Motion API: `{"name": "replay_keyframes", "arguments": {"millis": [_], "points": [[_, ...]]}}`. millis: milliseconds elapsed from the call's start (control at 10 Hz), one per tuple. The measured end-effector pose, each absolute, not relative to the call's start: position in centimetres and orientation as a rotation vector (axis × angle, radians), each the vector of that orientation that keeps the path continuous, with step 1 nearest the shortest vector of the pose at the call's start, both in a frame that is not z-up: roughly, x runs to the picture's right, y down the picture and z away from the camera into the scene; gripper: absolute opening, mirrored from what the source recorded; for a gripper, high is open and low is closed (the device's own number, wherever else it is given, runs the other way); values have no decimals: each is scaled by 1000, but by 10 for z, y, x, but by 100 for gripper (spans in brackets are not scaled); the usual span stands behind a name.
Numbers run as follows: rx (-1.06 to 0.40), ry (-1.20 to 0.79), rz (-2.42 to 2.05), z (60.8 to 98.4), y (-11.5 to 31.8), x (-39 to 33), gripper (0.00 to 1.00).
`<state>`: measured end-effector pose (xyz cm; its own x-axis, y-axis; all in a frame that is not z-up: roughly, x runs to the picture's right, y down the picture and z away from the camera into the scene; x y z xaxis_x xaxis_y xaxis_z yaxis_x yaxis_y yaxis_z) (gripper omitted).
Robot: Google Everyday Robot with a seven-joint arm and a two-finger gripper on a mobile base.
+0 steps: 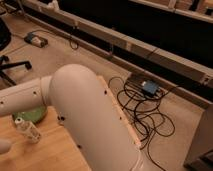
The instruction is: Place the ceramic cup in the ceramic bowl
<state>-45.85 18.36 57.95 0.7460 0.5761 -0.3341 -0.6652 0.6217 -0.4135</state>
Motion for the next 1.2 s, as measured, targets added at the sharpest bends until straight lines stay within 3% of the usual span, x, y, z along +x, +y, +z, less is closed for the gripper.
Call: {"name": "replay_keyframes", "arguments": {"millis": [400,1200], "points": [[-477,145,696,575,137,-461,0],[-434,109,735,620,64,-456,0]]}}
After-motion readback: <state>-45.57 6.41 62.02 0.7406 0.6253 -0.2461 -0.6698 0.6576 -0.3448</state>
